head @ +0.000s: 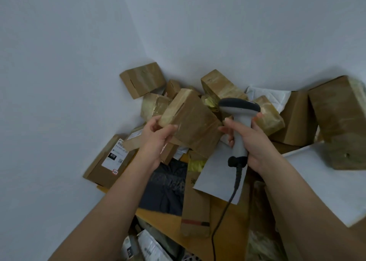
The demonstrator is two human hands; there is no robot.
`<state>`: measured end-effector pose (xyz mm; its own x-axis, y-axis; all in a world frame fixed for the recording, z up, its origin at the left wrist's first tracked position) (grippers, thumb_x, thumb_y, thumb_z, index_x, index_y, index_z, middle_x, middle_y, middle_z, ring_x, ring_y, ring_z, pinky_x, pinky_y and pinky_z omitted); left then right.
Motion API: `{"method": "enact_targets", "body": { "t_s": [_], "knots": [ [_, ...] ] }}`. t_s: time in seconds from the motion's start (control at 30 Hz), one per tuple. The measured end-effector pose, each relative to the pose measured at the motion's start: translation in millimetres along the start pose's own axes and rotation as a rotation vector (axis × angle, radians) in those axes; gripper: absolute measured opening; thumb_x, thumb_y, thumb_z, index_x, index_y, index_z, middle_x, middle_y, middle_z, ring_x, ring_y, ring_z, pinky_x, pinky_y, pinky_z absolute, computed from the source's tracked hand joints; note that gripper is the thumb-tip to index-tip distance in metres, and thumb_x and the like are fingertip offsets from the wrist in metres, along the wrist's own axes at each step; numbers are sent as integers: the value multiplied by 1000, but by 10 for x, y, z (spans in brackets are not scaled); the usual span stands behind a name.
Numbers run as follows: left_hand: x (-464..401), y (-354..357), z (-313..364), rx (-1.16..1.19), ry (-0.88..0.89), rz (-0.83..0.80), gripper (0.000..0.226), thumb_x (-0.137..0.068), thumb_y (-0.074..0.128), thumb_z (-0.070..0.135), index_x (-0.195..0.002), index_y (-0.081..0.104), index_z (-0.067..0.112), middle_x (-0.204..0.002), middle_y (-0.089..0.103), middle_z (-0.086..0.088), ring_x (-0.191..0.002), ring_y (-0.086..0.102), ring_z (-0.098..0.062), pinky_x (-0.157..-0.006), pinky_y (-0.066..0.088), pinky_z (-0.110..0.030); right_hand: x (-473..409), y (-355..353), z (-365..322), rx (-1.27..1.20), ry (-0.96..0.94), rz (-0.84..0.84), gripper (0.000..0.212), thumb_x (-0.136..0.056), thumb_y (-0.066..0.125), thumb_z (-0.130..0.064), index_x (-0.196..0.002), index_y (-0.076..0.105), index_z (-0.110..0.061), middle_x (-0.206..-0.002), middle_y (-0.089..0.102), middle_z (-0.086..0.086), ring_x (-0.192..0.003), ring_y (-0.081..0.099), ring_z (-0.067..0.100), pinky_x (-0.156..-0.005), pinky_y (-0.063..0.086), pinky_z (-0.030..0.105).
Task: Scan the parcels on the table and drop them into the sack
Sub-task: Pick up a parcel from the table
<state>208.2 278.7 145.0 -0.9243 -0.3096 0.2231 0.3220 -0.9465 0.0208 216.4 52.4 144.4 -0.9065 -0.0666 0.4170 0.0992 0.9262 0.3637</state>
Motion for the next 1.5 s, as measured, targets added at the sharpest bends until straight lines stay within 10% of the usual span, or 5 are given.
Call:
{"method": "enact_targets", "body": {
  "t_s": [0.37,0.57,0.93,1.27,1.5],
  "knots": [
    [456,-285,280,-632,763,-127,51,-67,76,4,-111,62,27,-106,55,7,-103,55,-10,-89,46,-19,286,453,40,-52,3,-25,62,-75,74,-56,-125,57,-22,-99,72,8,-55,59,10,-49,50,25],
    [539,-394,111,-952,1061,-145,41,-81,61,33,-120,56,21,-121,53,-10,-119,50,-26,-93,51,-34,400,521,157,19,-1,-40,55,-79,79,-20,-127,51,-19,-86,65,1,-47,57,3,-45,46,20],
    [535,-613,-32,-246,-68,-112,103,-66,82,45,-147,21,27,-145,41,-2,-124,49,-16,-104,46,-34,313,371,353,1,-28,71,62,-76,71,10,-126,43,-13,-77,56,9,-52,49,15,-51,48,30],
    [396,-735,31,-1251,456,-132,122,-63,86,46,-154,5,37,-161,11,8,-150,0,-20,-117,-9,-50,462,486,76,481,-131,-195,69,-70,82,0,-120,47,-33,-113,64,8,-100,66,27,-83,58,47],
    [490,-769,-135,-981,228,-400,46,-84,74,23,-120,46,28,-110,57,10,-102,56,-13,-85,47,-29,541,644,-19,678,-239,-196,70,-76,83,-24,-132,41,-22,-111,59,-3,-95,61,13,-77,55,32]
  ]
}}
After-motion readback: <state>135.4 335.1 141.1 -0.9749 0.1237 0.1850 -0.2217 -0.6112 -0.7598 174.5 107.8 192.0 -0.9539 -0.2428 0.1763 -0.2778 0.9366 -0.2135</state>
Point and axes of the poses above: each hand's wrist, its own x-axis away from the middle knuckle, its own y-axis out of the palm, z = x × y, the point moved 2 cm from there along -x, towards the middle knuckle
